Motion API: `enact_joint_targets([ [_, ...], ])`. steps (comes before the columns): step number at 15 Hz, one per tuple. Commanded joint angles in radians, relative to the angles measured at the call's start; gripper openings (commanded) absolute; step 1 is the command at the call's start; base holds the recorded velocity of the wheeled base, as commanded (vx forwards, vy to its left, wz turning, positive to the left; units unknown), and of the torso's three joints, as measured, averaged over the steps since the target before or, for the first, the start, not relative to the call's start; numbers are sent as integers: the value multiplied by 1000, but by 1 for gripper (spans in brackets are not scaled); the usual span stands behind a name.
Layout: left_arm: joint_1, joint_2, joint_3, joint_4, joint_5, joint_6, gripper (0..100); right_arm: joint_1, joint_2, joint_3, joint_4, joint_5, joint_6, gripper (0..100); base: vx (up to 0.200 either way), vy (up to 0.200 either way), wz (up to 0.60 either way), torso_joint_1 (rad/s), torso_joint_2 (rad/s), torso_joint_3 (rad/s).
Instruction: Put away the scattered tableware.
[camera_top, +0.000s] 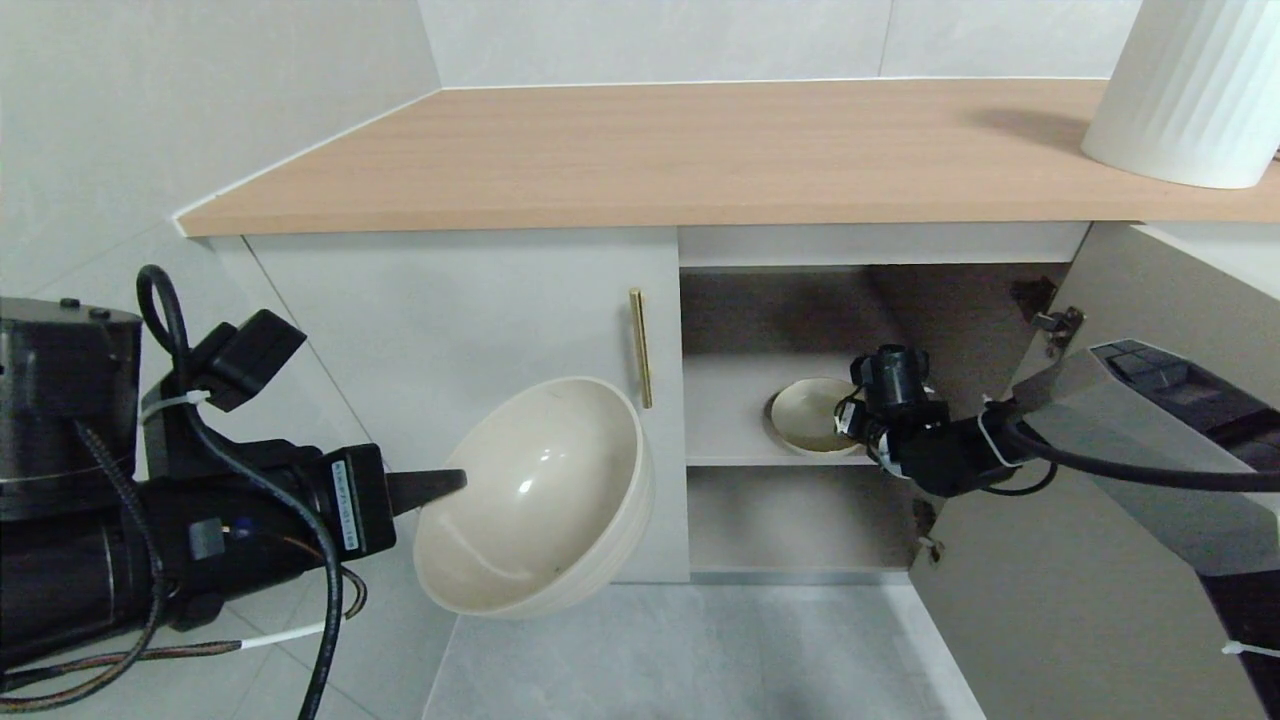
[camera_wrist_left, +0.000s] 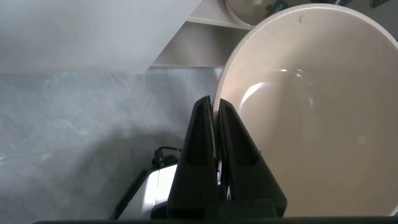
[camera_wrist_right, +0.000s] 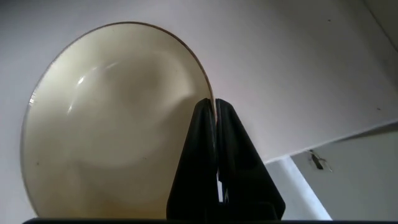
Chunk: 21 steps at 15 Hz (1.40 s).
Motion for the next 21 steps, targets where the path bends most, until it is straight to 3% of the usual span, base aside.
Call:
enact_joint_targets([
  [1, 0, 3, 1, 0, 1, -1, 0, -1, 25, -21, -1, 1, 0, 0, 0, 0, 0, 0, 0, 0],
  [13, 0, 5, 3, 0, 2, -1, 0, -1, 79, -122, -1, -24, 8, 0, 0, 0, 0, 0, 0, 0],
  [14, 0, 5, 3, 0, 2, -1, 0, -1, 79, -125, -1, -24, 11, 100, 0, 0, 0, 0, 0, 0],
  [18, 0, 8, 3, 0, 2, -1, 0, 1, 48, -122, -4, -30, 43, 100, 0, 0, 0, 0, 0, 0],
  [21, 0, 58, -8, -6, 19, 21, 0, 13, -98, 24, 0, -22, 43, 100, 0, 0, 0, 0, 0, 0],
])
